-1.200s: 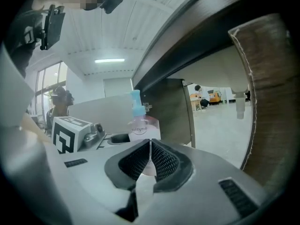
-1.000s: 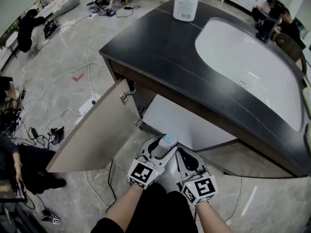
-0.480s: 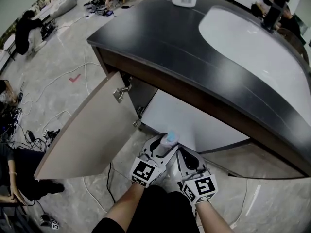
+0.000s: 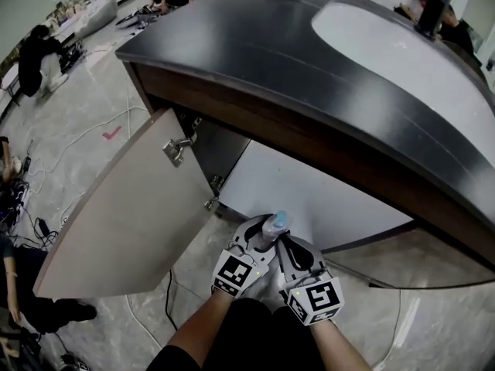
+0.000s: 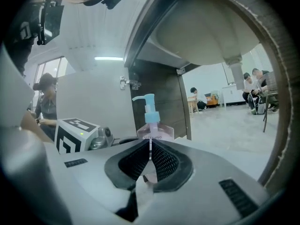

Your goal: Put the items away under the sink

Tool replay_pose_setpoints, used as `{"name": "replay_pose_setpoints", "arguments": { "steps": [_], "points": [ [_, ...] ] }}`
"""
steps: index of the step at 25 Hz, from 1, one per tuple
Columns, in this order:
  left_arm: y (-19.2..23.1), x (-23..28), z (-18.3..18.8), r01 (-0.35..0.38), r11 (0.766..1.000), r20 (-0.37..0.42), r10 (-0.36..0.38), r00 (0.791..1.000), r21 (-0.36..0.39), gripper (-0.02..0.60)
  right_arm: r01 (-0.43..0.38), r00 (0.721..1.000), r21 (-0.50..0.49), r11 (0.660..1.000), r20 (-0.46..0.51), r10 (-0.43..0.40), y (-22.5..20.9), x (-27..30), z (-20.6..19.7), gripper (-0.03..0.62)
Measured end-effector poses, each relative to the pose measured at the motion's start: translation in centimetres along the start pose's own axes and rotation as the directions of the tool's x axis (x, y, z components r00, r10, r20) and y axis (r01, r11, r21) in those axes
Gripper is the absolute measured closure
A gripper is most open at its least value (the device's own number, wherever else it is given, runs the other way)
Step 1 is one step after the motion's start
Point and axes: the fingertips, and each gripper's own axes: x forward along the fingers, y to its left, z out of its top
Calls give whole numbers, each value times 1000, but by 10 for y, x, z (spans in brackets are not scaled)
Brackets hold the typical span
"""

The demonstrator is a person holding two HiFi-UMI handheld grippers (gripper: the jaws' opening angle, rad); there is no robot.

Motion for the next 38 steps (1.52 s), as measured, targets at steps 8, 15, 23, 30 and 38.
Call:
{"name": "replay_pose_setpoints", "arguments": {
  "steps": [8,15,23,30,38],
  "points": [
    [17,14,-30,-19,1000,1,19,1000,11,373,42,999,-8,999,19,-42,-20,-6,-20,560],
    [32,30,-37,-49,999,12,49,999,17,373,94,996,-2,996,15,-94,-38,-22,-30,560],
    [49,45,-49,-70,997,9,70,998,28,373,112,993,-11,994,25,-112,-45,-26,-35,560],
    [60,55,-58,-75,995,-11,76,997,66,373,103,994,-5,995,18,-103,-40,-21,-42,560],
    [96,55,-64,-146,987,-12,147,989,68,373,105,994,-7,994,5,-105,-43,-20,-48,560]
  ]
}}
